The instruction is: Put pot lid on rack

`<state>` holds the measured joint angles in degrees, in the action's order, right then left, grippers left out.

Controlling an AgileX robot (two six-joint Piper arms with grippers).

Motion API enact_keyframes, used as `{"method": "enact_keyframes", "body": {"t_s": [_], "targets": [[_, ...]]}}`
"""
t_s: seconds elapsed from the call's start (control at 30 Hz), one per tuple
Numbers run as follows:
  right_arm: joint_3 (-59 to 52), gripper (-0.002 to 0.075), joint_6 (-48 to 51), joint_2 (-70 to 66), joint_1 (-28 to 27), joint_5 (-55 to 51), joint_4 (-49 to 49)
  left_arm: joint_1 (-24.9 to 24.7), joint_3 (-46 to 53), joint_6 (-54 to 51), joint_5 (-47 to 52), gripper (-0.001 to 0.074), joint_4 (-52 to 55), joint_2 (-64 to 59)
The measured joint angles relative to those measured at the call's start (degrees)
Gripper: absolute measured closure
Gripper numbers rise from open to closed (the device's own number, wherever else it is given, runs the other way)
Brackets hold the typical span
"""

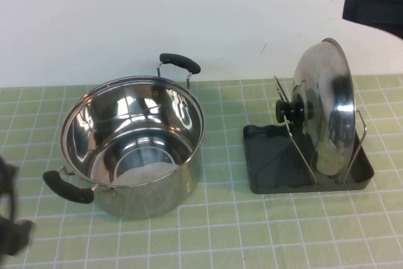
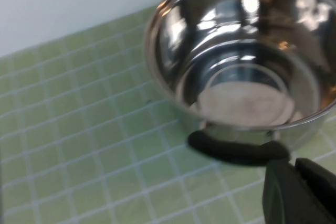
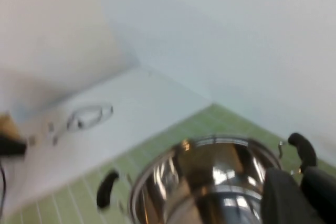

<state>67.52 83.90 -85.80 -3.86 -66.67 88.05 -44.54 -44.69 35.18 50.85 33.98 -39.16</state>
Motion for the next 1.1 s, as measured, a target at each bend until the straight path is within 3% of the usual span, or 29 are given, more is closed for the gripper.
{"method": "enact_keyframes", "body": {"t_s": [0.07,0.23,0.37,0.47,0.67,0.83,1.1], "targets": [[6.0,0.0685,-4.8,1.9,1.0,-1.1,-11.0,0.0,-4.1,0.0,6.5,0.0734,0.0,0.0],[16.8,0.0715,-20.8,5.5,7.9,-3.6,-43.4,0.0,-11.1,0.0,18.7,0.0734,0.0,0.1],[19.0,0.0716,-31.7,7.3,16.1,-4.5,-68.1,0.0,-11.8,1.7,19.6,0.0734,0.0,1.2],[19.0,0.0718,-37.2,8.2,20.4,-4.7,-78.6,0.0,-9.6,3.2,15.1,0.0734,0.0,3.9],[13.4,0.0718,-41.4,13.9,21.8,-3.0,-85.4,0.0,-2.6,4.8,2.8,0.0734,-0.4,14.1],[0.9,0.0718,-46.4,23.2,21.8,8.5,-90.2,0.0,5.8,5.2,-2.4,0.0734,-0.9,23.3],[-24.9,0.0719,-43.0,41.4,21.8,27.8,-78.9,0.0,19.8,5.2,-15.6,0.0734,-2.7,32.6]]}}
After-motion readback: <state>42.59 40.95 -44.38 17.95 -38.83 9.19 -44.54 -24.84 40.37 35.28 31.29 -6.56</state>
